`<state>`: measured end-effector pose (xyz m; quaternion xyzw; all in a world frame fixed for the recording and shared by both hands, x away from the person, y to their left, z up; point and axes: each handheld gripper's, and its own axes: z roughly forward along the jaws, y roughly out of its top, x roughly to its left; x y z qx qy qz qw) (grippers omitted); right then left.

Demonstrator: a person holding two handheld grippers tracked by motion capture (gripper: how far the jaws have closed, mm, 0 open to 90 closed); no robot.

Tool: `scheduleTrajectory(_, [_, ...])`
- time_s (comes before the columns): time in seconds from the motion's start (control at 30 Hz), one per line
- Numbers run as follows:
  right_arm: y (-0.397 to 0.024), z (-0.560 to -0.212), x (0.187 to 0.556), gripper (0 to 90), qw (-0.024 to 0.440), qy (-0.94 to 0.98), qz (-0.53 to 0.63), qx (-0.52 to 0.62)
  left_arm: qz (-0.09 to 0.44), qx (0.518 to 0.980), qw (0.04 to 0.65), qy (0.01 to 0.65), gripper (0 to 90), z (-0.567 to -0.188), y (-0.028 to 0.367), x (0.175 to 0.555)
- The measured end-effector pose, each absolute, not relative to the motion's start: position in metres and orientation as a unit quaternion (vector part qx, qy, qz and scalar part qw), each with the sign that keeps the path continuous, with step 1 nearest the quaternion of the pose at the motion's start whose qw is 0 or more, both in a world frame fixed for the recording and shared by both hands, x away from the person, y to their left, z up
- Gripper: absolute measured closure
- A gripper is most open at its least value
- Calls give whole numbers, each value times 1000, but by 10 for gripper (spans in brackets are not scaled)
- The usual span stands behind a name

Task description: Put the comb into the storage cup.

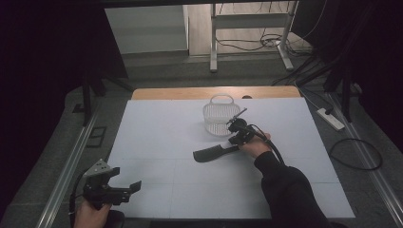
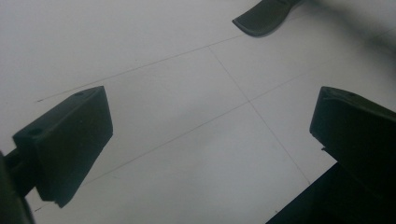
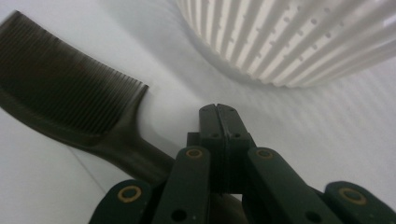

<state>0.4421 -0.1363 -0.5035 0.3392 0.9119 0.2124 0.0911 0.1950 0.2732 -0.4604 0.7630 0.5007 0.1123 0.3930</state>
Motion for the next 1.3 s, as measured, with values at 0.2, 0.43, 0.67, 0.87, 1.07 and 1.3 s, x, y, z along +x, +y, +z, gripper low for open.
scheduleTrajectory(0.2, [-140, -505, 443, 894, 87, 911, 215, 342, 112, 764, 393, 500, 0, -460, 273, 195])
scheduleTrajectory(0.43, [-140, -504, 437, 893, 84, 916, 207, 332, 112, 764, 393, 500, 0, -460, 273, 195])
scheduleTrajectory(0.67, [-146, -503, 429, 894, 80, 919, 203, 328, 112, 765, 392, 499, 0, -460, 273, 195])
scheduleTrajectory(0.87, [-148, -502, 421, 894, 76, 922, 199, 324, 112, 765, 392, 499, 0, -460, 273, 195])
scheduleTrajectory(1.07, [-153, -501, 414, 894, 75, 924, 195, 321, 112, 765, 392, 499, 0, -460, 273, 195])
scheduleTrajectory(1.3, [-162, -502, 404, 894, 70, 924, 197, 321, 112, 764, 394, 499, 0, -460, 273, 195])
